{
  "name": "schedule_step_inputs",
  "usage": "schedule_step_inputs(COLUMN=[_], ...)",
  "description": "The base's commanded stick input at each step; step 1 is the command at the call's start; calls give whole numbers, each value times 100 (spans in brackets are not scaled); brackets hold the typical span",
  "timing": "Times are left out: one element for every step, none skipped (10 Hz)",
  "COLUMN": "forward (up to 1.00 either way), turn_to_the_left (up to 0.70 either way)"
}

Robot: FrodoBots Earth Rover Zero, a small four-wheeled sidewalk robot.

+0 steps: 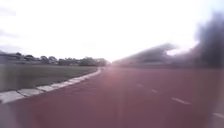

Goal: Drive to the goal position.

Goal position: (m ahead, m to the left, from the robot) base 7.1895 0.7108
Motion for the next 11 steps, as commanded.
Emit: schedule_step_inputs(forward=[70, 70, 70, 70, 70, 70, 70, 70, 70, 70, 70], turn_to_the_left=[0, 0, 0, 0, 0, 0, 0, -4, -27, -34, -34])
